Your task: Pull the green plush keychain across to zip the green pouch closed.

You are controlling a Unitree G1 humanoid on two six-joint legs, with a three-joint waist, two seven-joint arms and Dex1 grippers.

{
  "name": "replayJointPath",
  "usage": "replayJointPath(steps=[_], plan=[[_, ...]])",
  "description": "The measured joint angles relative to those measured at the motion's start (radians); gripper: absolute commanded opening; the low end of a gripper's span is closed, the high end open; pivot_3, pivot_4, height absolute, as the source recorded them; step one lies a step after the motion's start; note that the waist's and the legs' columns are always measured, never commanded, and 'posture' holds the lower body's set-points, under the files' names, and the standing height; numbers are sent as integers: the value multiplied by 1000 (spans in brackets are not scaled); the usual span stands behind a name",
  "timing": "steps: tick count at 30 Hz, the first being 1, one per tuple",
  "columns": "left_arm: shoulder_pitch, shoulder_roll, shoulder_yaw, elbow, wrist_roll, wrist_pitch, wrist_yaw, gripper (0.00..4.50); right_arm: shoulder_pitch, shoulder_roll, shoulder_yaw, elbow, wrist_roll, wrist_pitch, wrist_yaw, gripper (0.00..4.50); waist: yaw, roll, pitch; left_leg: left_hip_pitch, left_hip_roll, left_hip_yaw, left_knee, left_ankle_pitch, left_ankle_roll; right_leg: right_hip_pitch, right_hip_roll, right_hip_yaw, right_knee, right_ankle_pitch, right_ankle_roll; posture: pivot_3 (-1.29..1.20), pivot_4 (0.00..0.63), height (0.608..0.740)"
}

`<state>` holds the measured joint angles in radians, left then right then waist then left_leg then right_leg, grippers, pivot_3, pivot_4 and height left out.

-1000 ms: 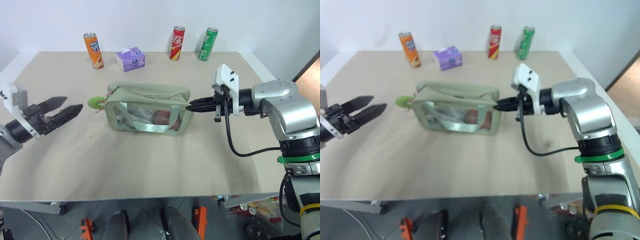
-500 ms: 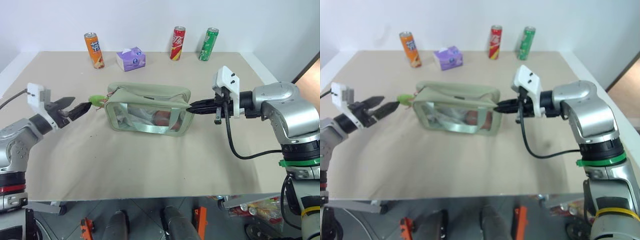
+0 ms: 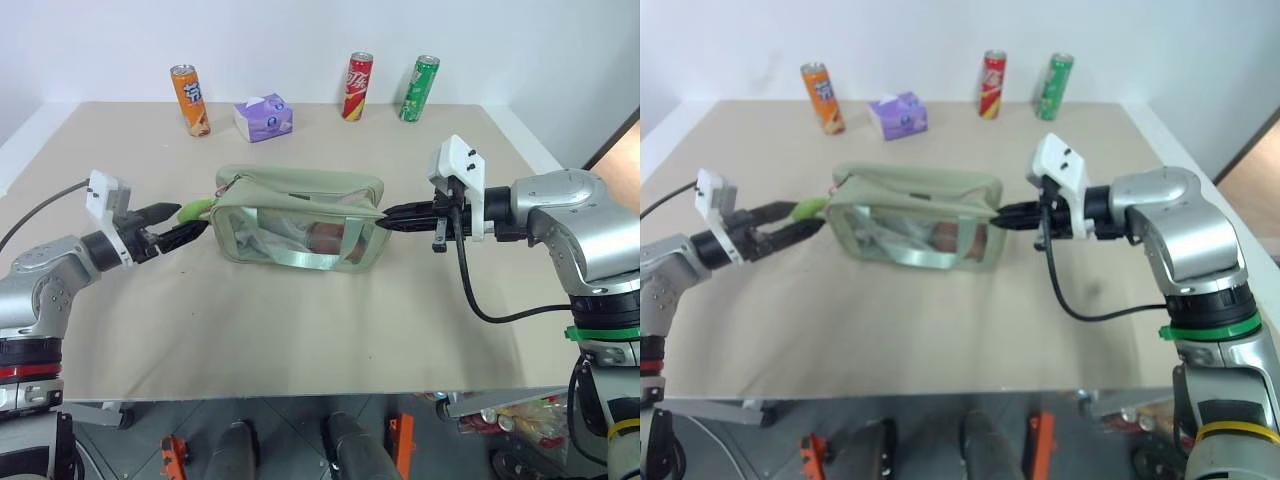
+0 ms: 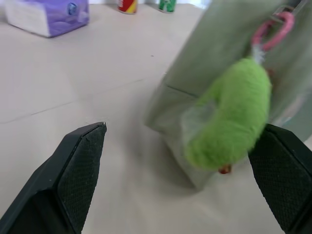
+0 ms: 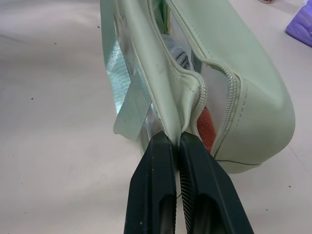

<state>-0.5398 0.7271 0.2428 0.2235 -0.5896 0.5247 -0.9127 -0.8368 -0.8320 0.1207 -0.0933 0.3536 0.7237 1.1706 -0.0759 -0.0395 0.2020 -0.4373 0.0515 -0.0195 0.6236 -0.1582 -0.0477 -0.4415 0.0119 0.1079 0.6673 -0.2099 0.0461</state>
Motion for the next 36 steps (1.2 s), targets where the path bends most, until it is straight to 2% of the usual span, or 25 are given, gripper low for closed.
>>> replayJointPath(steps=[3,6,7,13,15,17,21,26,36], plan=[[-19,-11,-1,5,6,-8,11,4500,0,0,0,0,4,1,-1,31,0,0,0,0,0,0,0,0,0,0,0,0,0,1,1,0,150,740],[-43,-43,-10,27,39,-27,38,3742,0,0,0,0,4,1,-4,0,1,0,0,0,0,0,0,0,0,0,0,0,0,1,2,0,150,740],[-46,-53,-16,35,43,-29,41,3306,0,0,0,0,5,1,-5,0,0,0,0,0,0,0,0,0,0,0,0,0,0,2,3,0,150,740],[-54,-79,-40,43,58,-47,9,1368,0,0,0,0,9,2,-14,0,0,0,0,0,0,0,-1,0,0,0,0,0,0,2,3,0,150,740],[-58,-80,-40,43,57,-47,-12,562,0,0,0,0,10,3,-17,0,0,0,0,0,0,0,-1,0,0,0,0,0,0,2,3,0,150,740],[-62,-80,-41,43,59,-49,-18,93,0,0,0,0,10,5,-18,0,0,0,0,0,0,0,0,0,0,0,0,0,0,2,3,0,150,740],[-106,-80,-56,78,101,-89,-10,93,0,-2,0,0,11,9,-19,0,0,0,0,0,0,-1,0,0,0,0,0,0,0,2,3,0,150,740],[-233,-85,-70,91,134,-131,-10,93,0,-4,-1,0,11,9,-20,0,1,0,0,-1,-1,-1,0,0,0,0,0,0,0,2,4,0,150,740],[-430,-173,-172,124,181,-189,-80,93,0,-4,-1,0,14,12,-21,0,0,0,0,-1,-1,-1,0,0,0,0,0,1,0,2,5,0,150,740]])
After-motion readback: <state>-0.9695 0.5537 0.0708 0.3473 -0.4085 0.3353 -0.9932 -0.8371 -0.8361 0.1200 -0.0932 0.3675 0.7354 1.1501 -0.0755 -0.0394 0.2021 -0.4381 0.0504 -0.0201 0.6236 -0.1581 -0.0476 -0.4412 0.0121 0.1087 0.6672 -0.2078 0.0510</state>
